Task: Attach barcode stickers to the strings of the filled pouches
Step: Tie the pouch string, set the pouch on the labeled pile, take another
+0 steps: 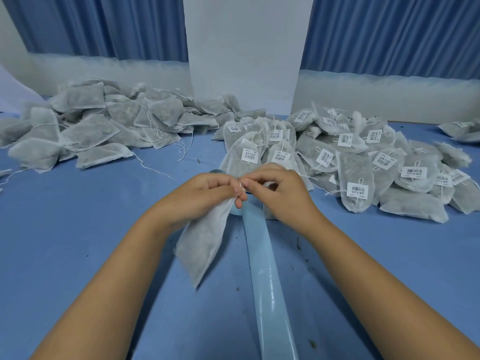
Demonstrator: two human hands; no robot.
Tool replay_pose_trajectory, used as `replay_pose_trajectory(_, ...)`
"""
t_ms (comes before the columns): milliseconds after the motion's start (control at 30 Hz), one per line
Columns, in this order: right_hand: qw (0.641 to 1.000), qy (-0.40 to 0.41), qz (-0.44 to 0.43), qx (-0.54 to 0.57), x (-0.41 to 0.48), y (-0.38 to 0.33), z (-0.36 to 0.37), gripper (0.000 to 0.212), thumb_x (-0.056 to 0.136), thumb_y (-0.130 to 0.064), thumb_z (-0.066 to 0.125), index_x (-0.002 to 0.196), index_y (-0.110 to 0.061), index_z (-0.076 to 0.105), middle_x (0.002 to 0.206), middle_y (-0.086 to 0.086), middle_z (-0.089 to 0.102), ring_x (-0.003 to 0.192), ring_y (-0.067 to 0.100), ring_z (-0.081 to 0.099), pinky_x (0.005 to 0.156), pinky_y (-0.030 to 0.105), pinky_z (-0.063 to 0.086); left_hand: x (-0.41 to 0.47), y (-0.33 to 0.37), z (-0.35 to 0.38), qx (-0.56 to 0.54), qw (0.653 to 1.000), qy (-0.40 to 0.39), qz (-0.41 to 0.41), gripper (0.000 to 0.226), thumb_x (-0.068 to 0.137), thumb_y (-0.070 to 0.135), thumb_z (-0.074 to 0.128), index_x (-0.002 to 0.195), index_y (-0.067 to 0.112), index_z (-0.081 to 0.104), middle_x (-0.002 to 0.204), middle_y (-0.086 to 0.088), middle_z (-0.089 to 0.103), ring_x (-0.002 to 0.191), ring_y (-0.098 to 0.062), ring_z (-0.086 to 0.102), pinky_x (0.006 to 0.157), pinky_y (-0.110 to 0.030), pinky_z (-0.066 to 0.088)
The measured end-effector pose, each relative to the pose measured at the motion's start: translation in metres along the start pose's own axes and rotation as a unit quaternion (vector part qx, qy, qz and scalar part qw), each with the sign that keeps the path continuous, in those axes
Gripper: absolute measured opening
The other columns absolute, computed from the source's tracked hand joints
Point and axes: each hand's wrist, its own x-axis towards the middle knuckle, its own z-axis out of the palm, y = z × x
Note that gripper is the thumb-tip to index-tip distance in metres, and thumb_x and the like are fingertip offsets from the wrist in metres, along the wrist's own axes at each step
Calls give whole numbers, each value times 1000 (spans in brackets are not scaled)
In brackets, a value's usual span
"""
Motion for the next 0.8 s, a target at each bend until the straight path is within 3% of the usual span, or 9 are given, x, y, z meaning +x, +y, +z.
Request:
replay_pose_trajectory(67, 999, -17, 49, 15, 1, 0, 3, 17, 90, -18, 69, 100, -31, 72, 108, -4, 66, 102, 4, 58, 87, 19, 46, 1, 0, 1, -46, 999, 21, 1, 29, 99, 12, 53, 75, 17, 68, 76, 8, 68, 76, 2, 64, 78, -24, 43)
replay_pose_trajectory(133, 998, 15, 65, 13, 1, 0, 2, 21, 88, -19, 70, 98, -36, 67, 116, -8, 62, 109, 1, 54, 90, 15, 42, 3, -2, 0, -72, 997, 39, -5, 31, 99, 11, 52, 74, 19, 70, 75, 7, 68, 69, 0, 63, 77, -26, 42)
replay_pose_trajectory(200, 997, 52, 62, 13, 1, -3, 0, 21, 85, -17, 72, 87, -37, 66, 113, -6, 62, 104, 1, 54, 82, 8, 39, 5, -3, -1, -75, 996, 52, -11, 38, 98, 11, 52, 70, 25, 73, 75, 8, 69, 67, -1, 61, 77, -29, 42)
replay_pose_trajectory(300, 997, 46, 59, 16, 1, -5, -3, 18, 82, -16, 75, 76, -33, 70, 100, -3, 67, 93, 8, 57, 74, 10, 40, 6, -5, -2, -83, 995, 61, -6, 39, 97, 10, 53, 69, 27, 74, 76, 9, 70, 70, -1, 63, 78, -30, 42)
replay_pose_trajectory(433, 994, -28, 80, 73, -2, -7, -2, 10, 85, -18, 75, 80, -27, 76, 85, -13, 73, 84, 5, 59, 75, 12, 45, 6, -4, -2, -90, 994, 55, -3, 23, 84, 24, 56, 68, 27, 74, 77, 10, 71, 74, 0, 64, 81, -31, 43)
replay_pose_trajectory(600, 993, -45, 78, 82, -3, -6, 0, 9, 86, -17, 73, 81, -23, 76, 85, -8, 73, 76, 0, 59, 73, 11, 44, 6, -5, -4, -83, 995, 55, -7, 22, 84, 23, 57, 68, 25, 71, 76, 5, 69, 75, -4, 62, 89, -35, 42)
replay_pose_trajectory(700, 996, -48, 67, 30, -3, -4, 4, 8, 88, -11, 67, 82, -14, 71, 95, 1, 67, 75, -2, 54, 72, 11, 38, 7, -6, -4, -72, 996, 62, 1, 30, 92, 14, 60, 67, 26, 71, 77, 5, 70, 78, -3, 64, 89, -28, 42)
replay_pose_trajectory(800, 999, -30, 41, -21, -2, -3, 7, 4, 86, -6, 63, 85, -7, 67, 92, -8, 53, 79, -3, 49, 72, 10, 36, 8, -6, -1, -53, 994, 97, 7, 27, 95, 11, 60, 74, 24, 73, 85, 6, 75, 87, 0, 68, 80, -10, 45)
